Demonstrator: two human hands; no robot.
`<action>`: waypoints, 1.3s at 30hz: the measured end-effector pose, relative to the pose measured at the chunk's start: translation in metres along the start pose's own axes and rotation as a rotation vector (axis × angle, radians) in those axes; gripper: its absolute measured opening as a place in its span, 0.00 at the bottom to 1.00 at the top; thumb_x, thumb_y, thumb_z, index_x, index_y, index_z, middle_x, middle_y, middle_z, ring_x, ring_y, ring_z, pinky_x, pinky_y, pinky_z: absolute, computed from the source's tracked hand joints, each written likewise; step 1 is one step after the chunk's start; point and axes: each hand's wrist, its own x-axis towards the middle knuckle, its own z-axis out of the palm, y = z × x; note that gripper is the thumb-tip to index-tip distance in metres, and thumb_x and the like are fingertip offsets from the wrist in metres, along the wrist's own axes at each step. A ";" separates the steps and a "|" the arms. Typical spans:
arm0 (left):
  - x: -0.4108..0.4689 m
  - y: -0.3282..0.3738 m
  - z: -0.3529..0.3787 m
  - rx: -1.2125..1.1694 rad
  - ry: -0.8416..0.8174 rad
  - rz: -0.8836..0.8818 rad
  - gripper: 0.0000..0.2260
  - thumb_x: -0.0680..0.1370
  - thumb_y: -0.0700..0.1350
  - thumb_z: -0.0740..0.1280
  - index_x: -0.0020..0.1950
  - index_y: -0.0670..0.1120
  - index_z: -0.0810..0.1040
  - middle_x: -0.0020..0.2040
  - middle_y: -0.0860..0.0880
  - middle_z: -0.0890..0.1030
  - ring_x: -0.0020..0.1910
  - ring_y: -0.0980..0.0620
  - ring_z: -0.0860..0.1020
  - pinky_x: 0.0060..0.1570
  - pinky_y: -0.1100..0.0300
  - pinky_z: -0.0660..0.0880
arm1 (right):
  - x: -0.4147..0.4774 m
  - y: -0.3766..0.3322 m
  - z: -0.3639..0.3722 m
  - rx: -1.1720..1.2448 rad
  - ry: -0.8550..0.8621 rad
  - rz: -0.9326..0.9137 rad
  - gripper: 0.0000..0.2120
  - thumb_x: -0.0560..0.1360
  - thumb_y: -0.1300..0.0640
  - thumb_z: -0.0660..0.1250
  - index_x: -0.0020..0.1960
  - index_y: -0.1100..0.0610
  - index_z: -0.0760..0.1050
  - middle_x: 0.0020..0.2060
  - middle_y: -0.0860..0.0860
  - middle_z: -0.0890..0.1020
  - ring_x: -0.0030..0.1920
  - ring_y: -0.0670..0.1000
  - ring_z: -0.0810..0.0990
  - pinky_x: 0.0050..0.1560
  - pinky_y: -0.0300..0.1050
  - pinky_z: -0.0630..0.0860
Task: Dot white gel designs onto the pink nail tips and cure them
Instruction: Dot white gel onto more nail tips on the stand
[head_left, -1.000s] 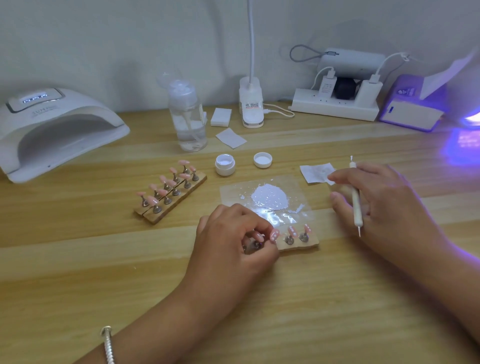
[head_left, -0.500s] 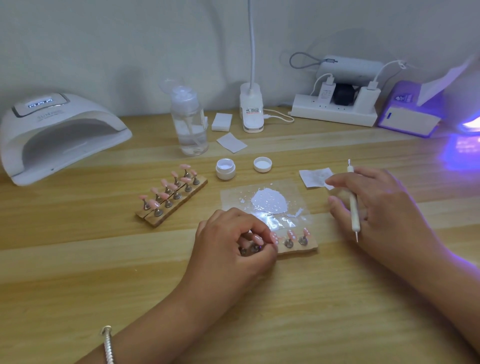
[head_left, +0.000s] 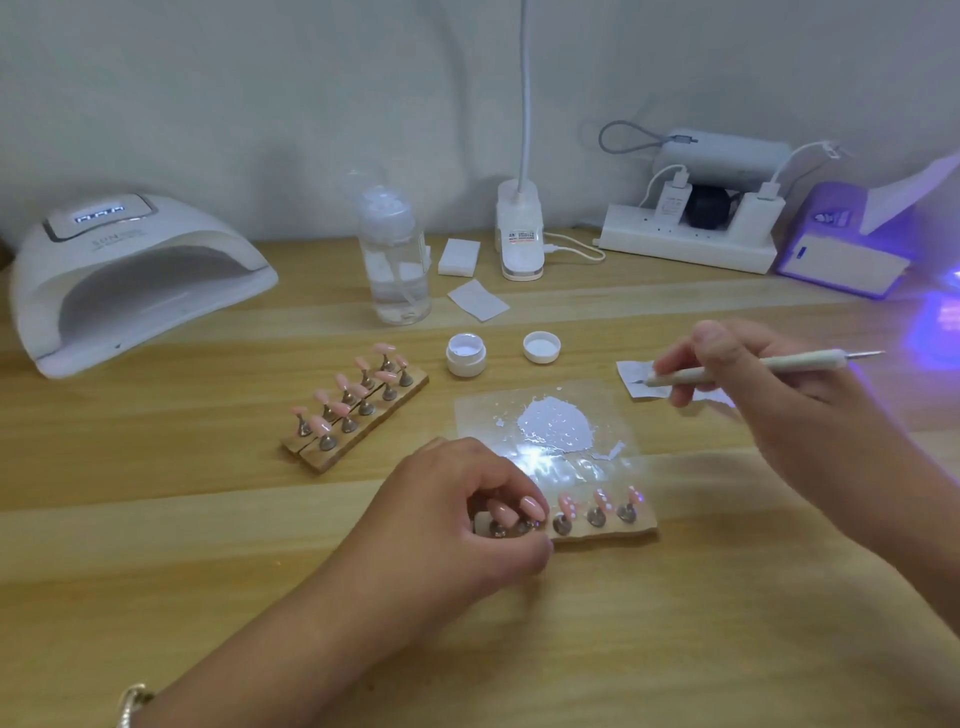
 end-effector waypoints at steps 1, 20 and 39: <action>0.000 -0.001 0.000 -0.031 0.012 -0.001 0.04 0.65 0.47 0.75 0.38 0.55 0.84 0.40 0.56 0.82 0.44 0.59 0.78 0.45 0.64 0.74 | 0.005 -0.003 0.002 0.049 -0.066 0.009 0.17 0.78 0.37 0.61 0.43 0.45 0.82 0.37 0.45 0.84 0.41 0.44 0.79 0.39 0.31 0.70; 0.003 -0.012 0.005 0.009 0.118 0.206 0.03 0.68 0.47 0.72 0.38 0.55 0.84 0.38 0.58 0.82 0.44 0.52 0.78 0.44 0.68 0.71 | 0.028 0.034 0.056 -0.089 0.062 -0.299 0.20 0.80 0.47 0.61 0.32 0.52 0.77 0.28 0.36 0.76 0.36 0.43 0.76 0.44 0.38 0.67; 0.001 -0.010 0.009 0.282 0.341 0.517 0.06 0.65 0.39 0.75 0.35 0.49 0.83 0.40 0.57 0.81 0.41 0.53 0.78 0.37 0.53 0.75 | 0.028 0.032 0.054 -0.054 0.060 -0.279 0.17 0.80 0.49 0.63 0.34 0.51 0.78 0.29 0.36 0.78 0.38 0.46 0.78 0.45 0.40 0.69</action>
